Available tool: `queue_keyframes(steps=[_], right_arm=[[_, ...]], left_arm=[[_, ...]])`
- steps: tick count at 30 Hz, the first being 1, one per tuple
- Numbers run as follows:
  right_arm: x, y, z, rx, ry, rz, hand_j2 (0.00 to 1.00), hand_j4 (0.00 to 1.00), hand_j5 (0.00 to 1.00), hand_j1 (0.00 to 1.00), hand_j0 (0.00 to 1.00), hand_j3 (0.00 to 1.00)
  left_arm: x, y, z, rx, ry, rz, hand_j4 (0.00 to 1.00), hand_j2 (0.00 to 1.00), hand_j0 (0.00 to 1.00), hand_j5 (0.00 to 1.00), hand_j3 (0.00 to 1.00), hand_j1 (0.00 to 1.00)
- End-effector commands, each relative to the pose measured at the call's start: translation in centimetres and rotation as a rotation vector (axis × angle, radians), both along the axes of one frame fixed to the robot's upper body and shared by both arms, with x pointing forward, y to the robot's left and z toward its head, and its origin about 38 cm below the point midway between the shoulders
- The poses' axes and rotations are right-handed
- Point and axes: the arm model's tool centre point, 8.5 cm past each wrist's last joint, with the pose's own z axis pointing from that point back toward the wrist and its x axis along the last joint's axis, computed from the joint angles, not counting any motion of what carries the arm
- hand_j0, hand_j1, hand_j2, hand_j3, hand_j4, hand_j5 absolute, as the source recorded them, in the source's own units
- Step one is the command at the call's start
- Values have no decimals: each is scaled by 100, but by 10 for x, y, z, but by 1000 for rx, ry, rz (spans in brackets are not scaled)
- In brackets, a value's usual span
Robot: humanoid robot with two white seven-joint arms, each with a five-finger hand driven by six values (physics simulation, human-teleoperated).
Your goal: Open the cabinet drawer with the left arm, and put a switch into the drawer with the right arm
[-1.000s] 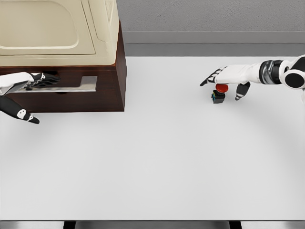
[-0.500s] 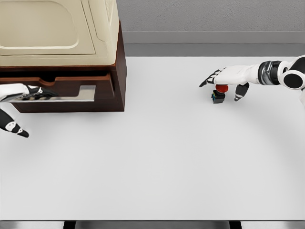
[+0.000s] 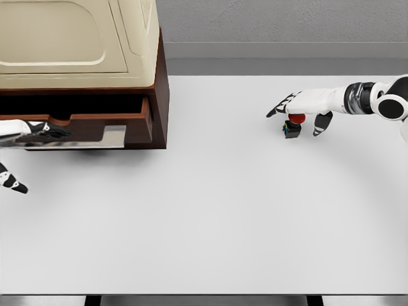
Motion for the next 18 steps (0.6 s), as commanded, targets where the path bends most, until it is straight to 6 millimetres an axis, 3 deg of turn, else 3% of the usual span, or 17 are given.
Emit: queue_keyframes(steps=[1, 6, 16, 18], right_arm=[[0, 0, 1, 5, 0, -4, 100, 100, 100, 100, 100, 100], [0, 0, 0, 5, 1, -4, 100, 100, 100, 100, 100, 100], [0, 0, 1, 5, -1, -2, 100, 100, 100, 100, 100, 100], [0, 0, 1, 5, -1, -2, 100, 100, 100, 100, 100, 100]], left_arm=[[-2, 4, 4, 0, -11, -1, 100, 100, 100, 100, 100, 100], [-4, 6, 6, 4, -15, -1, 100, 100, 100, 100, 100, 100], [-11, 5, -10, -2, 20, -30, 100, 100, 100, 100, 100, 100], [-16, 10, -5, 1, 1, -46, 100, 100, 100, 100, 100, 100]])
